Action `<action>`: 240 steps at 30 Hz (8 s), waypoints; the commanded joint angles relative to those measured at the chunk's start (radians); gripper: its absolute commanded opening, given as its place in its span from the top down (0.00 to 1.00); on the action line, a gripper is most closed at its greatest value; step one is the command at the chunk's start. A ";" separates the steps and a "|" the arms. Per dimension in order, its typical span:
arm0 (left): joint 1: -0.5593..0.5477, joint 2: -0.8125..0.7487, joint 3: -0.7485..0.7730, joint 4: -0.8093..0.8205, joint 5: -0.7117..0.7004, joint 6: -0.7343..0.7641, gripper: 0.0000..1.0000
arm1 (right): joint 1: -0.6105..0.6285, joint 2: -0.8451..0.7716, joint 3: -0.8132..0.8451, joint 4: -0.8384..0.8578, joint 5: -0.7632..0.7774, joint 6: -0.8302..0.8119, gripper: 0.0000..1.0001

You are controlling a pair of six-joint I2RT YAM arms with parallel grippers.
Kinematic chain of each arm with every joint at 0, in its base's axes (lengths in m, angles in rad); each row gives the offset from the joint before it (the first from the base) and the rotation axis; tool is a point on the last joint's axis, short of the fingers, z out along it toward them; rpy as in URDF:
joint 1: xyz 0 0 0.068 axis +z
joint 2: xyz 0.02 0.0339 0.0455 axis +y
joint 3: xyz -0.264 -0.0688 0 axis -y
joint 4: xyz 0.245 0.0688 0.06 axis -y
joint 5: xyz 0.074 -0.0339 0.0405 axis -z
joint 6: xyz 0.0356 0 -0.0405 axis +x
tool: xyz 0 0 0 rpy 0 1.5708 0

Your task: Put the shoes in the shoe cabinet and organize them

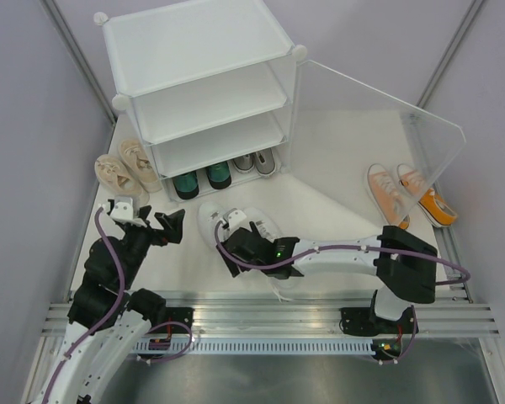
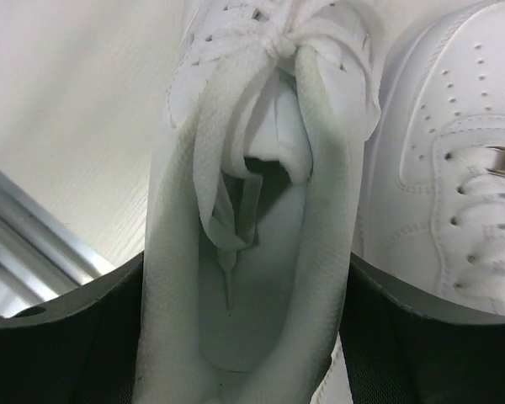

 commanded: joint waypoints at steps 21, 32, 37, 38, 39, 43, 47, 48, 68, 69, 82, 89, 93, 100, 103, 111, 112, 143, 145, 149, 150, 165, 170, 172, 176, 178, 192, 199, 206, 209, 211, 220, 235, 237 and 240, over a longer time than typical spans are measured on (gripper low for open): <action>-0.003 -0.075 -0.005 0.035 -0.122 0.032 0.00 | 0.001 -0.314 -0.049 0.103 0.029 -0.070 0.99; -0.003 -0.078 -0.006 0.035 -0.135 0.032 0.00 | 0.065 -0.379 -0.124 0.274 0.137 -0.421 0.99; -0.003 -0.073 -0.005 0.035 -0.134 0.034 0.00 | 0.090 -0.382 -0.127 0.251 0.175 -0.434 0.99; -0.003 -0.072 -0.006 0.035 -0.134 0.034 0.00 | 0.088 -0.376 -0.120 0.242 0.172 -0.422 0.99; -0.003 -0.073 -0.005 0.035 -0.134 0.034 0.00 | 0.085 -0.356 -0.116 0.219 0.175 -0.387 0.99; -0.003 -0.067 -0.006 0.035 -0.134 0.034 0.01 | 0.085 -0.320 -0.156 0.261 0.128 -0.281 0.99; -0.003 -0.052 -0.005 0.036 -0.122 0.035 0.01 | 0.087 -0.329 -0.160 0.303 0.100 -0.225 0.99; -0.003 -0.046 -0.006 0.036 -0.120 0.035 0.01 | 0.085 -0.336 -0.138 0.262 0.097 -0.225 0.99; -0.003 0.195 0.020 0.027 0.144 0.006 0.00 | 0.082 -0.402 0.180 -0.130 0.024 -0.280 0.99; -0.003 0.221 0.020 0.024 0.154 0.008 0.01 | 0.082 -0.396 0.187 -0.133 0.013 -0.285 0.99; -0.003 0.367 0.037 -0.017 0.309 0.035 0.01 | 0.047 -0.222 0.299 -0.168 -0.085 -0.291 0.99; -0.003 0.370 0.035 -0.019 0.308 0.037 0.01 | 0.035 -0.167 0.309 -0.167 -0.137 -0.286 0.79; -0.003 0.361 0.034 -0.019 0.302 0.040 0.01 | 0.032 -0.132 0.302 -0.167 -0.180 -0.274 0.65; -0.003 0.341 0.032 -0.017 0.288 0.040 0.01 | 0.030 -0.038 0.296 -0.185 -0.226 -0.256 0.58; -0.003 0.336 0.030 -0.016 0.291 0.043 0.00 | 0.029 -0.017 0.296 -0.206 -0.231 -0.250 0.53; -0.003 0.327 0.030 -0.010 0.296 0.046 0.01 | 0.019 0.000 0.324 -0.314 -0.205 -0.233 0.45; -0.003 0.327 0.030 -0.010 0.296 0.046 0.01 | 0.018 0.009 0.331 -0.334 -0.205 -0.231 0.44; -0.003 0.321 0.029 -0.011 0.297 0.049 0.00 | -0.005 0.193 0.318 -0.426 -0.297 -0.211 0.10; -0.003 0.323 0.029 -0.011 0.296 0.049 0.01 | -0.007 0.216 0.324 -0.459 -0.225 -0.208 0.10; -0.003 0.323 0.029 -0.010 0.299 0.049 0.01 | -0.007 0.243 0.351 -0.522 -0.122 -0.210 0.15; -0.003 0.324 0.029 -0.010 0.300 0.049 0.01 | -0.008 0.244 0.359 -0.547 -0.110 -0.208 0.19; -0.003 0.320 0.029 -0.011 0.300 0.051 0.01 | -0.014 0.256 0.376 -0.632 -0.044 -0.211 0.09; -0.003 0.316 0.029 -0.010 0.302 0.051 0.00 | -0.014 0.247 0.359 -0.575 -0.075 -0.227 0.11; -0.003 0.316 0.029 -0.011 0.302 0.051 0.01 | -0.013 0.244 0.364 -0.565 -0.073 -0.225 0.12; -0.003 0.313 0.029 -0.011 0.308 0.051 0.01 | -0.013 0.206 0.387 -0.570 -0.096 -0.234 0.09; -0.003 0.313 0.029 -0.010 0.311 0.052 0.01 | -0.014 0.188 0.397 -0.590 -0.101 -0.240 0.07; -0.003 0.310 0.029 -0.010 0.317 0.052 0.00 | -0.016 0.105 0.482 -0.667 -0.104 -0.265 0.07; -0.003 0.310 0.029 -0.010 0.316 0.052 0.01 | -0.016 0.086 0.499 -0.688 -0.136 -0.276 0.10; -0.003 0.310 0.029 -0.010 0.320 0.054 0.01 | -0.014 0.040 0.473 -0.681 -0.177 -0.256 0.05; -0.003 0.310 0.029 -0.010 0.320 0.054 0.01 | -0.016 0.031 0.468 -0.673 -0.180 -0.251 0.05; -0.003 0.310 0.029 -0.010 0.322 0.054 0.00 | -0.016 0.034 0.471 -0.673 -0.182 -0.247 0.04; -0.003 0.310 0.027 -0.010 0.320 0.054 0.01 | -0.020 -0.006 0.465 -0.673 -0.155 -0.234 0.03; -0.003 0.312 0.027 -0.010 0.322 0.055 0.01 | -0.023 -0.090 0.421 -0.673 -0.088 -0.268 0.02; -0.003 0.313 0.027 -0.010 0.320 0.054 0.01 | -0.022 -0.107 0.408 -0.661 -0.085 -0.274 0.02; -0.003 0.315 0.027 -0.008 0.322 0.054 0.00 | -0.022 -0.130 0.393 -0.641 -0.088 -0.285 0.02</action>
